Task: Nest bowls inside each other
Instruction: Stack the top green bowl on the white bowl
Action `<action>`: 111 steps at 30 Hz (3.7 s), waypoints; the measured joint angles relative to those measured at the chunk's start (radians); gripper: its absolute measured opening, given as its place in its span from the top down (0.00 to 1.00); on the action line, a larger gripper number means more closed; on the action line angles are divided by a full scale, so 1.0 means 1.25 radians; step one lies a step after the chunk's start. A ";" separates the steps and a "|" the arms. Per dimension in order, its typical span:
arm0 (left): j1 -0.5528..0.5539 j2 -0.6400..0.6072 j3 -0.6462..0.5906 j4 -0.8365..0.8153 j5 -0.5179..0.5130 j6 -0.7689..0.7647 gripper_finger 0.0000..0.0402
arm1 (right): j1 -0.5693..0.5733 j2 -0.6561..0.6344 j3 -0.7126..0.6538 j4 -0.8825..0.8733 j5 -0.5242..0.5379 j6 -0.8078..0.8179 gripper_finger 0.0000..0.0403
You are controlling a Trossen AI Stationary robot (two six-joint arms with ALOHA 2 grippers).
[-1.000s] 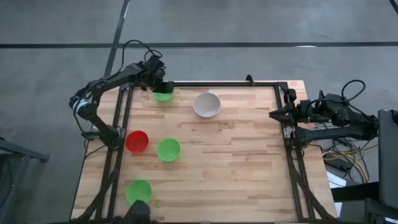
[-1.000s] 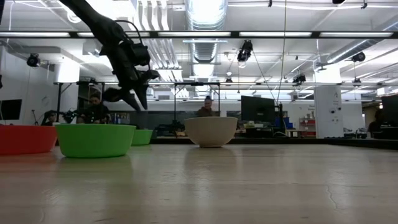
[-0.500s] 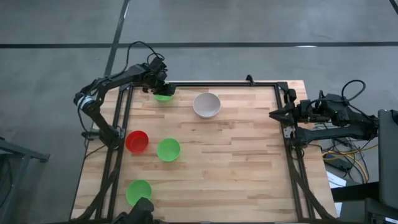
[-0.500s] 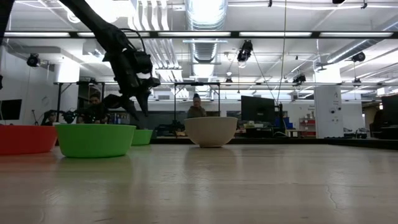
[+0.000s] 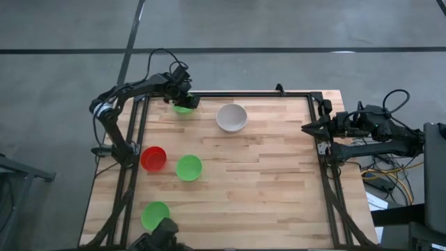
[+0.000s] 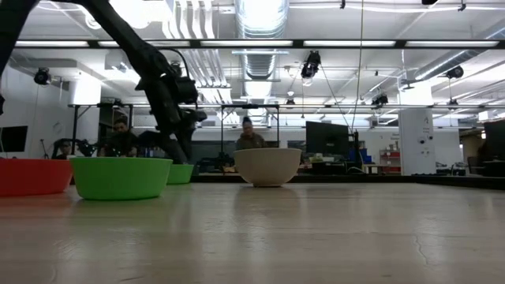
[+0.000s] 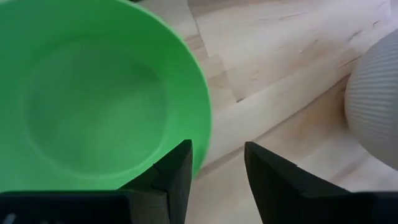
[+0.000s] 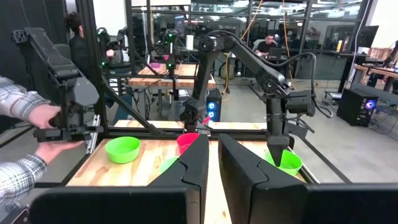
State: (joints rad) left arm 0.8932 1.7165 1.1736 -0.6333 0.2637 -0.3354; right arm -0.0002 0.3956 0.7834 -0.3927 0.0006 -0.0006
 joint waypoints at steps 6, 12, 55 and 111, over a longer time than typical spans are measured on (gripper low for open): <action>0.000 0.008 0.000 0.007 0.004 0.068 0.62 | 0.000 0.000 0.000 0.000 0.000 0.000 0.92; 0.000 0.016 0.000 0.011 0.005 0.128 0.62 | 0.000 0.000 0.000 0.000 0.000 0.000 0.92; 0.000 0.076 0.002 0.013 -0.007 0.148 0.94 | 0.000 0.000 0.000 0.000 0.000 0.000 0.92; -0.050 -0.104 0.178 -0.111 -0.045 0.261 0.98 | 0.000 0.000 0.000 0.000 0.000 0.000 0.92</action>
State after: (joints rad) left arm 0.8301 1.5867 1.3965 -0.7716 0.2073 -0.0096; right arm -0.0005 0.3956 0.7836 -0.3927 0.0007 -0.0006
